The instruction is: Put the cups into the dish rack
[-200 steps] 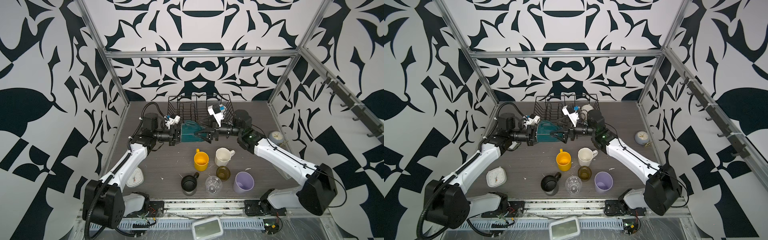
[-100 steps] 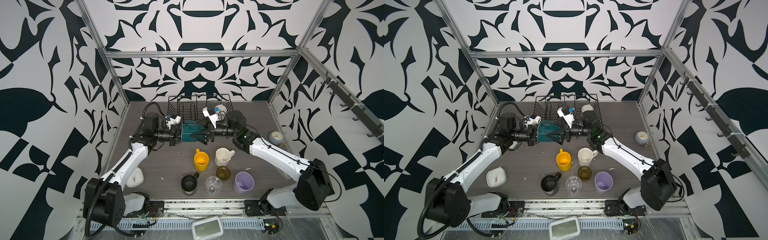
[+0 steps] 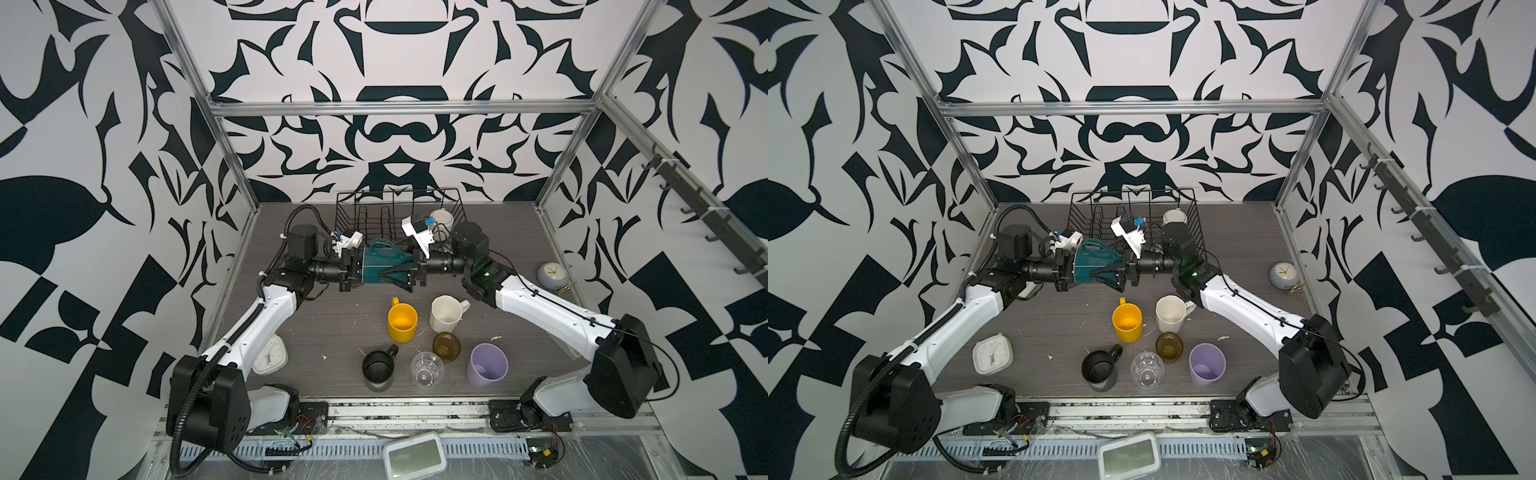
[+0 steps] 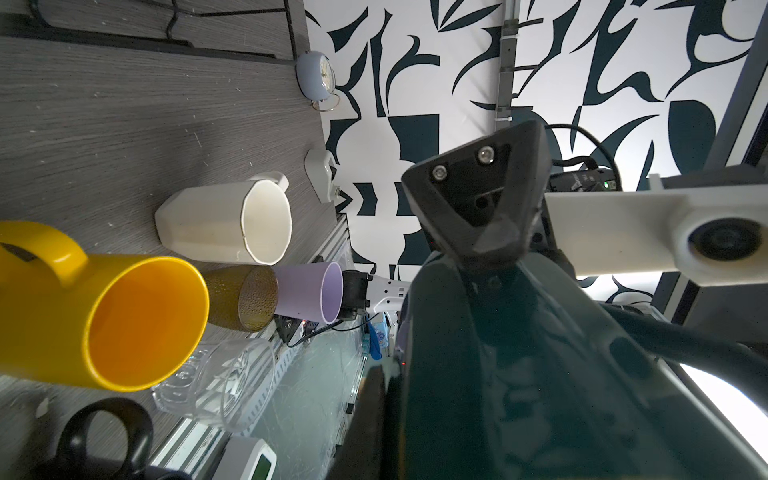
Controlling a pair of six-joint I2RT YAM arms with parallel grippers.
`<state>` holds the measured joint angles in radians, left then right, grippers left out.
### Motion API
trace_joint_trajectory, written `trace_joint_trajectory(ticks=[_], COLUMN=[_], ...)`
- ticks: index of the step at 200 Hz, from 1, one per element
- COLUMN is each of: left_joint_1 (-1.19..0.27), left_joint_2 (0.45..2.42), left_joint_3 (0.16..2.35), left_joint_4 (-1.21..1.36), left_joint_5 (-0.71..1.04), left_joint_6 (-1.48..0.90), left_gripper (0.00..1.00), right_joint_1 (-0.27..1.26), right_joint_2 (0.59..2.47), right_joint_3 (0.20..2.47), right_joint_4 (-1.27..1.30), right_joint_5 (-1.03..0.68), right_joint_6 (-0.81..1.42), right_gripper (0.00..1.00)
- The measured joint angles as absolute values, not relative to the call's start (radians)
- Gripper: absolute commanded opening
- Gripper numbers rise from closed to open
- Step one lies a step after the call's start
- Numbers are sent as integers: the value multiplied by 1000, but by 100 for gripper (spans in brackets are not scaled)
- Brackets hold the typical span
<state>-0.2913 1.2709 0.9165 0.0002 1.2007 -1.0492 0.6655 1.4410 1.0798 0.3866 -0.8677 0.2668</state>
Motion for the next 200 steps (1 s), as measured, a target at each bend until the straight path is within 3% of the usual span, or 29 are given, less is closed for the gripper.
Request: trace_joint_trajectory(ticks=[200], left_joint_1=[-289], left_joint_2=[1319], left_joint_3=[908], left_joint_4=[258], left_joint_5=[1280], left_joint_6=[-1287], left_gripper=[0], right_joint_1=[703], right_joint_2=[1378], right_joint_3=[1039], right_joint_4=[393], right_joint_5=[-731], right_joint_6=[155], right_gripper=[93])
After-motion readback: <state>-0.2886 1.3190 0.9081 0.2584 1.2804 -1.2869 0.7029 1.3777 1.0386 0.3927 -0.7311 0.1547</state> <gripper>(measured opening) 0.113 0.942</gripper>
